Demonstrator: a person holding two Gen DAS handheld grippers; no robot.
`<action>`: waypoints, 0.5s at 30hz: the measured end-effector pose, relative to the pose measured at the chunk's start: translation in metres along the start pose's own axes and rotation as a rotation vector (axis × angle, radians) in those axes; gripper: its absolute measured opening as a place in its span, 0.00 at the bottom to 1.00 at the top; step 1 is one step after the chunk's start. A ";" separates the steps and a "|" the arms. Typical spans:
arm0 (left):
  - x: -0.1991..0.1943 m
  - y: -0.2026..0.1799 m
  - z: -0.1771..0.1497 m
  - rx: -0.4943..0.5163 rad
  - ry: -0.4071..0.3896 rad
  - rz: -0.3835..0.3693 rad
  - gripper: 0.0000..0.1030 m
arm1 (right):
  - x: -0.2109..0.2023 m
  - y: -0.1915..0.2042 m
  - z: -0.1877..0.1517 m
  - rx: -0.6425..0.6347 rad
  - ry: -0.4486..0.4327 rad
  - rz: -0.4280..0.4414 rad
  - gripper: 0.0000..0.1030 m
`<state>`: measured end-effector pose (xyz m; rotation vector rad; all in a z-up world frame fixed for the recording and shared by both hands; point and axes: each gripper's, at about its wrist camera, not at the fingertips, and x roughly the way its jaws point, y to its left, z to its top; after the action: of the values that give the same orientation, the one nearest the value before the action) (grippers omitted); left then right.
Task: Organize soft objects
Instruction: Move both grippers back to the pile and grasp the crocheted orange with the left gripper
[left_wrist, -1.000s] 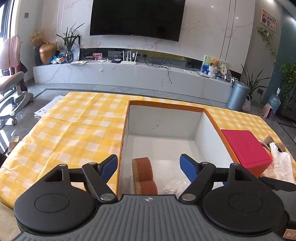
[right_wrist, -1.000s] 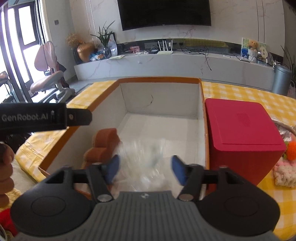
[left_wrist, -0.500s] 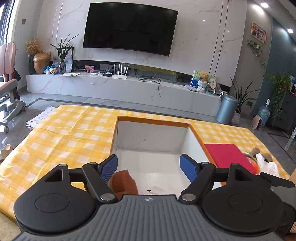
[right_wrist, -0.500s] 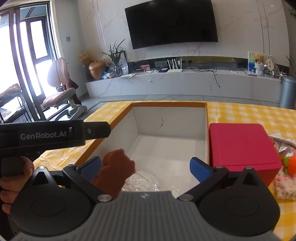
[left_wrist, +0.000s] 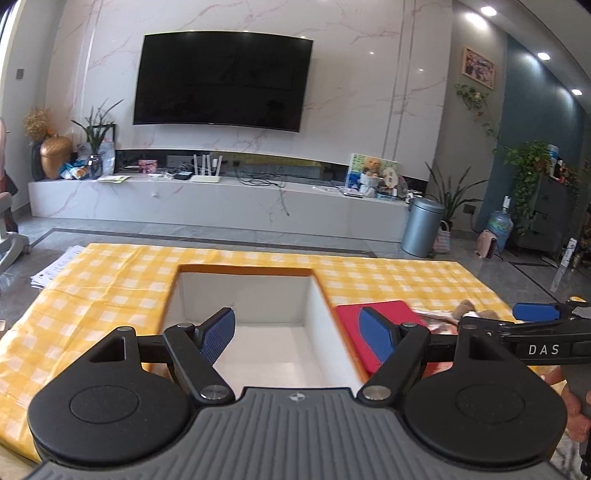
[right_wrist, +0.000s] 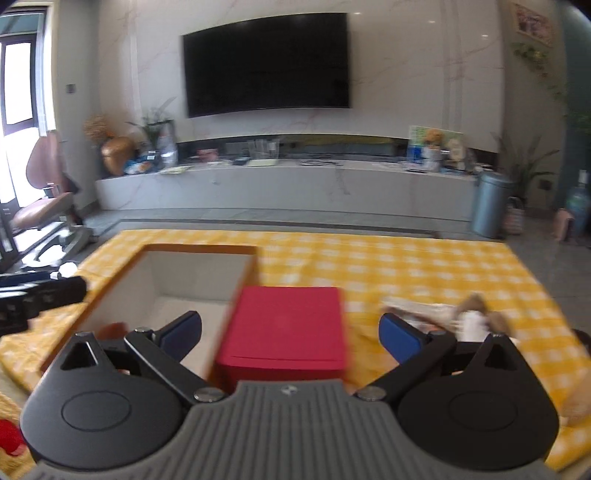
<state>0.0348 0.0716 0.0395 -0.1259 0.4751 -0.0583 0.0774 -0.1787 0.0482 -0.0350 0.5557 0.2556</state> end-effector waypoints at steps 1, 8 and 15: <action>0.001 -0.008 0.001 -0.004 0.007 -0.013 0.87 | -0.004 -0.012 -0.001 0.005 0.010 -0.034 0.97; 0.020 -0.075 -0.005 0.051 0.081 -0.132 0.87 | -0.015 -0.103 -0.018 0.124 0.080 -0.248 0.97; 0.057 -0.151 -0.026 0.116 0.212 -0.231 0.87 | 0.004 -0.153 -0.008 0.220 0.157 -0.253 0.97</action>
<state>0.0691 -0.0853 0.0112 -0.0607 0.6657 -0.3278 0.1143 -0.3266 0.0337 0.0884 0.7256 -0.0566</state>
